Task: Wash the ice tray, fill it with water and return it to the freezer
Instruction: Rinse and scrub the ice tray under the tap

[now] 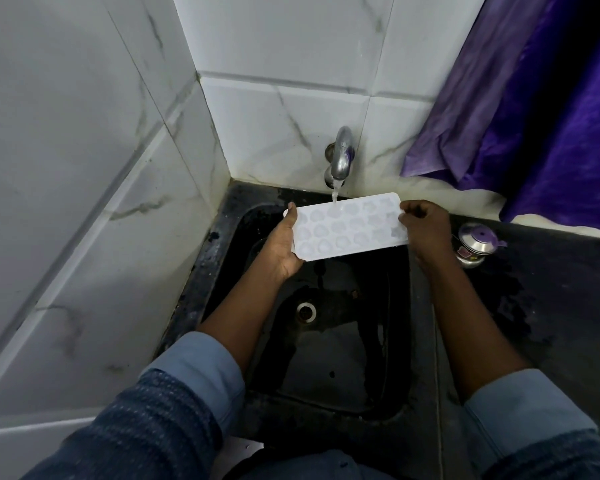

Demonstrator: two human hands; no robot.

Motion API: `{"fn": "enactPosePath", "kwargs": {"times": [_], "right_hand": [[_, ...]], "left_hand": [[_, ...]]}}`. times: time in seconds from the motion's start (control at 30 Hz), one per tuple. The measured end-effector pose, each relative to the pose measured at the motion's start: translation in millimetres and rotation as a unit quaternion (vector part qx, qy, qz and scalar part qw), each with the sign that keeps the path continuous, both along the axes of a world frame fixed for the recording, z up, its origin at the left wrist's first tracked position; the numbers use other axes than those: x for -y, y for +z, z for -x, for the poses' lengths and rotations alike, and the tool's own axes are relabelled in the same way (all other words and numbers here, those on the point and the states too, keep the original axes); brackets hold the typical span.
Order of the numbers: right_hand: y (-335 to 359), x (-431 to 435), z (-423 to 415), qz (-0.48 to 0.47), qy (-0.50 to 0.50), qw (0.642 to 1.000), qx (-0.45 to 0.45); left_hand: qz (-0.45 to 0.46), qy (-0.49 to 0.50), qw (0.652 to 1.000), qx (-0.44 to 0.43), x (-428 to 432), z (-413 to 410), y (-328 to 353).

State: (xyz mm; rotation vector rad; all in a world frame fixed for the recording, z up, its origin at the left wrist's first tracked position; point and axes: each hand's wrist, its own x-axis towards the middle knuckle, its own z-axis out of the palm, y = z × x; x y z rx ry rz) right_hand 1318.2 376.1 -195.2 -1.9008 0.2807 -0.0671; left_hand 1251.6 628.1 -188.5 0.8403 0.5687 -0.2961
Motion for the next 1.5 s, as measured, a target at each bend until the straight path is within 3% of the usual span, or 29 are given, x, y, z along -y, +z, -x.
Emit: {"fn": "enactPosePath", "kwargs": {"times": [0.2,0.3,0.37,0.6,0.8,0.87,1.07,1.13,1.2,1.37,1.43,1.5], "right_hand": [[0,-28,26,0.18,0.083,0.979,0.049],[-12,-55,41,0.405,0.146,0.899,0.08],[-20,-71,49,0.477,0.174,0.858,0.077],[-28,-124,93,0.463,0.386,0.793,0.084],[-33,-143,110,0.425,0.546,0.697,0.189],[-34,-138,93,0.441,0.533,0.699,0.183],[-38,-123,46,0.461,0.381,0.801,0.036],[-34,-129,52,0.441,0.377,0.815,0.013],[-27,-138,70,0.431,0.425,0.795,0.035],[-30,-145,112,0.42,0.557,0.696,0.17],[-28,-139,105,0.422,0.566,0.685,0.181],[-23,-131,88,0.437,0.536,0.705,0.157]], "left_hand": [[0.045,0.025,0.999,0.011,-10,18,-2],[0.045,0.056,0.997,0.004,-14,30,-8],[0.044,0.056,0.997,0.012,-16,36,-11],[0.097,0.061,0.993,0.03,-23,56,-30],[0.062,0.115,0.991,-0.024,-23,69,-46],[0.085,0.121,0.989,-0.004,-27,70,-46],[0.031,0.121,0.992,-0.032,-30,74,-50],[0.05,0.122,0.991,-0.025,-31,73,-51],[0.07,0.118,0.99,-0.015,-32,72,-50],[0.046,0.133,0.989,-0.04,-34,73,-54],[0.061,0.127,0.99,-0.028,-34,72,-54],[0.069,0.118,0.991,0.006,-37,70,-52]]}}
